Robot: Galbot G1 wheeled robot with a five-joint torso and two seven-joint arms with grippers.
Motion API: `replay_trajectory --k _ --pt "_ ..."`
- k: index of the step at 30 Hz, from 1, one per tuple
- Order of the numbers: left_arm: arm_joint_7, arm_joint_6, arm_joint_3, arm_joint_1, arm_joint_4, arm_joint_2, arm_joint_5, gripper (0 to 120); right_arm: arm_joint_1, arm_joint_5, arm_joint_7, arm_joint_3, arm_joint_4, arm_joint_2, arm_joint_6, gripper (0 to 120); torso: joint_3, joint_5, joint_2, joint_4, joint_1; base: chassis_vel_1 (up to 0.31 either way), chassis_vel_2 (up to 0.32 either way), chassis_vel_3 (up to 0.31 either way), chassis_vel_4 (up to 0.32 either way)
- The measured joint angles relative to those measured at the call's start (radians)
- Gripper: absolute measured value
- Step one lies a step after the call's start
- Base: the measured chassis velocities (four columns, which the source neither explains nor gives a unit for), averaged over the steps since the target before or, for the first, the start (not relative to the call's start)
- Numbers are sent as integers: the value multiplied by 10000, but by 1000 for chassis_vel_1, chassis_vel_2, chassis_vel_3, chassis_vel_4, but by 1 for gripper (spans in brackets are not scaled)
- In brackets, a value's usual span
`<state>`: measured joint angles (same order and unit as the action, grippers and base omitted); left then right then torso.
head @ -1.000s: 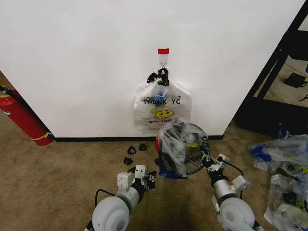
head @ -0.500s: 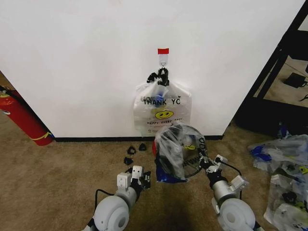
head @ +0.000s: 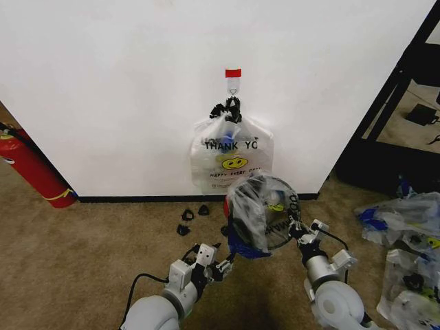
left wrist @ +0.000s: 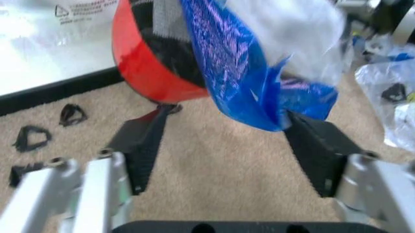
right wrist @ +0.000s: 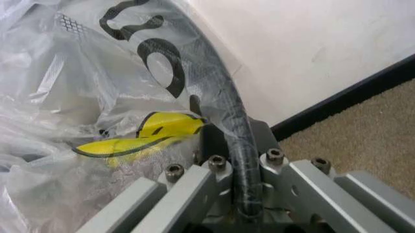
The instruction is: Pick up the garbage bag from the wall and place it over the trash bin.
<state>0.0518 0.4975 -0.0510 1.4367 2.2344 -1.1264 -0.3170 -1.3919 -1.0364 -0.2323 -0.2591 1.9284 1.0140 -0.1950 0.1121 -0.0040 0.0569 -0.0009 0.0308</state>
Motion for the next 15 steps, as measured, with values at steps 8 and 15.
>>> replay_trajectory --k 8,15 --pt "108 397 177 -154 -80 -165 -438 98 51 77 32 60 -25 33 -1 0 0 -1 0 -1 0 0 0 0 0" --pt "198 719 214 -70 -220 -70 -938 100 77 83 52 25 -35 16 -19 0 0 -1 0 -1 1 0 0 0 0"
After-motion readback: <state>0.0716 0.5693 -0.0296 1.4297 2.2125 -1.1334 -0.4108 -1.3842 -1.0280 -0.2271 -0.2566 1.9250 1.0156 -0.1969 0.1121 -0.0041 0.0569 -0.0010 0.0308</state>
